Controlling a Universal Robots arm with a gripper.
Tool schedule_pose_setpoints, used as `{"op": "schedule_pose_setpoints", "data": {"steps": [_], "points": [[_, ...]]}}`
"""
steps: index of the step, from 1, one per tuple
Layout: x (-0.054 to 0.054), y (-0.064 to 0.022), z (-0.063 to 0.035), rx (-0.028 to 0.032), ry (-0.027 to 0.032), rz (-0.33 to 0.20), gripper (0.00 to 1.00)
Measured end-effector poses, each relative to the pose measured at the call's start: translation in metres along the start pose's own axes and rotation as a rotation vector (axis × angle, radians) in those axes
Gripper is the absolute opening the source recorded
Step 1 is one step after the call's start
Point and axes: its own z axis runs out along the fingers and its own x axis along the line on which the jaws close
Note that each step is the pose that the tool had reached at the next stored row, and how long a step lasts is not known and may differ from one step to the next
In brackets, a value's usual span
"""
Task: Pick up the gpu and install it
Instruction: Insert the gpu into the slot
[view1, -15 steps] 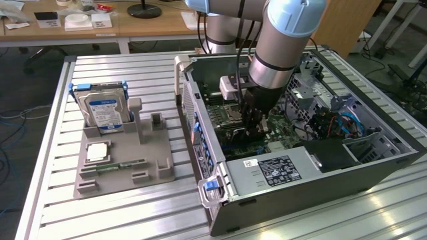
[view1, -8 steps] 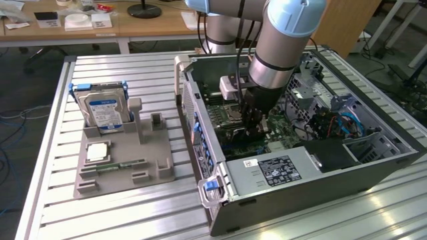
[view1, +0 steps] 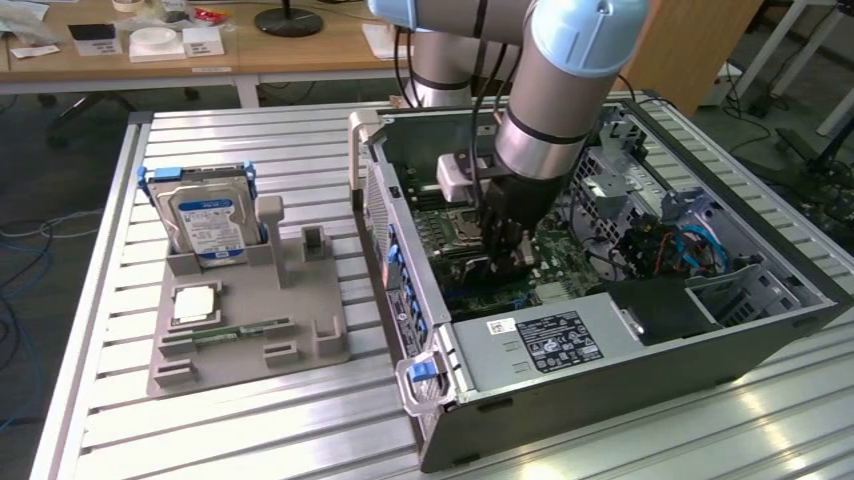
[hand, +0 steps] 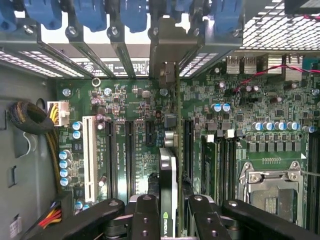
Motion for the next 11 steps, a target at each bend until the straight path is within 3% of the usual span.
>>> {"op": "schedule_pose_setpoints", "data": {"steps": [11], "points": [[0.0000,0.0004,0.0021,0.0008,-0.0009,0.000,0.27]]}}
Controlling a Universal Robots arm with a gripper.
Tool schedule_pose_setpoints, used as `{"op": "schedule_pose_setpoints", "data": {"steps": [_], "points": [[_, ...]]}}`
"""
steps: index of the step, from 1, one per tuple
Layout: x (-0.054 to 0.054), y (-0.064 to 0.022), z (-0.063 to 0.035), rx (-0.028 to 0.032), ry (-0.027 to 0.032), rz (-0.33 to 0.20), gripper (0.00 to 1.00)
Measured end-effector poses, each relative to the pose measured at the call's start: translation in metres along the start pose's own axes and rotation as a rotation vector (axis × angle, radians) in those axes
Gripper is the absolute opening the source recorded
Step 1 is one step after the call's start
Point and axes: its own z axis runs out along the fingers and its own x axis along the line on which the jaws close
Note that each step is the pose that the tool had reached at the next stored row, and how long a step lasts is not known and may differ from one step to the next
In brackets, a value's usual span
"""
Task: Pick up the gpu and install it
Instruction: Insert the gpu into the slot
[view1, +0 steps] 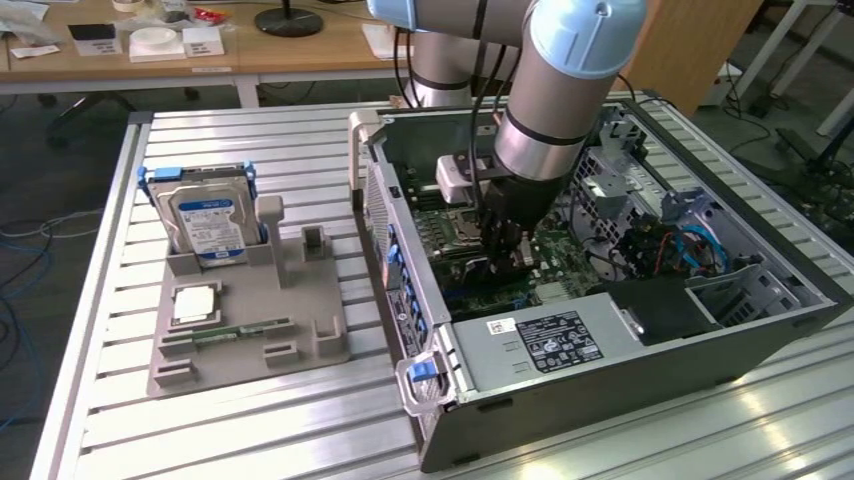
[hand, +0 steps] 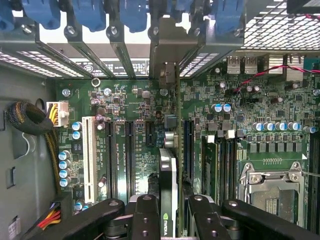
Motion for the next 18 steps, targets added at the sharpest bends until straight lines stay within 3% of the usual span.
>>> {"op": "schedule_pose_setpoints", "data": {"steps": [13,14,17,18], "points": [[0.0002,0.0002,0.0012,0.0004,0.0005,0.000,0.27],[-0.0001,0.0004,0.0019,0.0001,-0.0020,0.000,0.27],[0.0001,0.0002,0.0013,0.0005,0.0003,0.000,0.33],[0.0002,0.0002,0.0012,0.0004,0.0005,0.000,0.40]]}}
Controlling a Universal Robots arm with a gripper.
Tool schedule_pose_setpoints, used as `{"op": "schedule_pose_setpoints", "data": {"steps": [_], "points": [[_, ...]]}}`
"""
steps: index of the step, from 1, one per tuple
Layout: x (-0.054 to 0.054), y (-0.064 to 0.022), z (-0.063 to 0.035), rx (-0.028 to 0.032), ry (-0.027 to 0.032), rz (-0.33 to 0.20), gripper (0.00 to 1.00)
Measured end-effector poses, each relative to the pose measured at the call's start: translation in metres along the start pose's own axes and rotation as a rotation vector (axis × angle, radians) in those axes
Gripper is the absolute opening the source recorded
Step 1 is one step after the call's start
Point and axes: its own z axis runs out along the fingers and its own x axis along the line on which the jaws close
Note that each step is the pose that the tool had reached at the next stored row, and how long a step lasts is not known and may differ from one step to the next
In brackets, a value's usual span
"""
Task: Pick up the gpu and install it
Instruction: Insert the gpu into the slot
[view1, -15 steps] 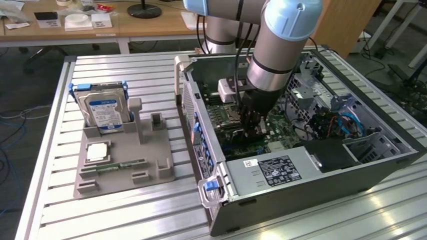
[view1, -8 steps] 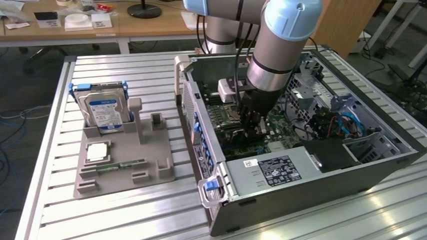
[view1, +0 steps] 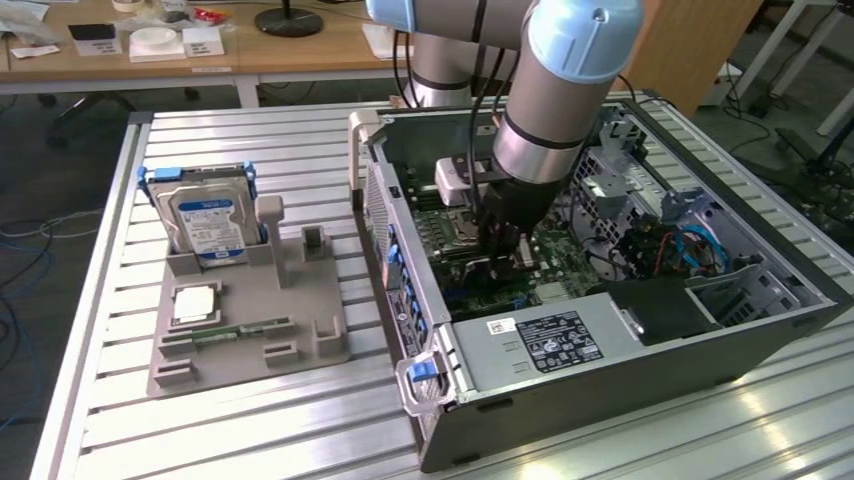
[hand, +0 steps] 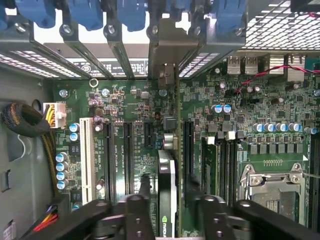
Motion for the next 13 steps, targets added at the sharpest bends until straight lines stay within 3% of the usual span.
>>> {"op": "schedule_pose_setpoints", "data": {"steps": [7,13], "points": [[0.0000,0.0000,0.0000,0.0000,0.0000,0.000,0.69],[-0.0001,0.0000,-0.0012,-0.0001,0.0003,0.000,0.69]]}}
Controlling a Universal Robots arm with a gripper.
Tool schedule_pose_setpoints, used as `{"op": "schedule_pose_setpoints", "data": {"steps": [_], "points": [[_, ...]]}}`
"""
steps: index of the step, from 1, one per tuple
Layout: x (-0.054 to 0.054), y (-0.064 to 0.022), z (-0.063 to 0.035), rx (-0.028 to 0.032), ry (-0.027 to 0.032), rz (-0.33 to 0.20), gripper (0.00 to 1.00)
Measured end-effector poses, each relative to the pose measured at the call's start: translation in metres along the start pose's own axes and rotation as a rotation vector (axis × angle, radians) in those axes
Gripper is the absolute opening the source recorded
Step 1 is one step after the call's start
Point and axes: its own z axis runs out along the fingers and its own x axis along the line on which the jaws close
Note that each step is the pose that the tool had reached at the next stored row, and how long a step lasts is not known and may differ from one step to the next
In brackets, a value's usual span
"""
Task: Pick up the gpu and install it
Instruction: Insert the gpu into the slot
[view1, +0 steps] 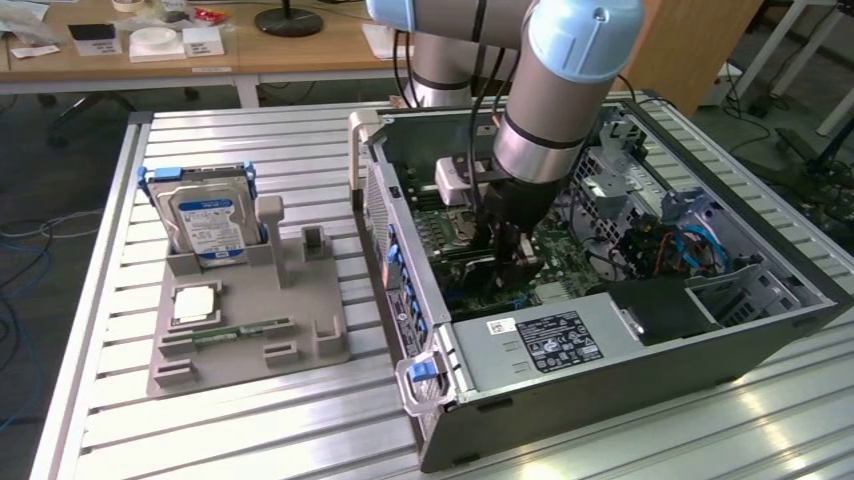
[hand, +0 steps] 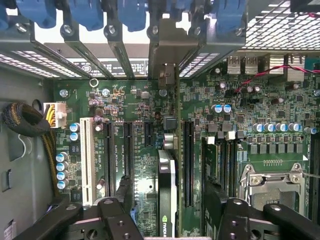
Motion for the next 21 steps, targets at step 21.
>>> {"op": "schedule_pose_setpoints", "data": {"steps": [21], "points": [[-0.003,0.0008,-0.0489,0.0001,-0.0002,0.000,0.69]]}}
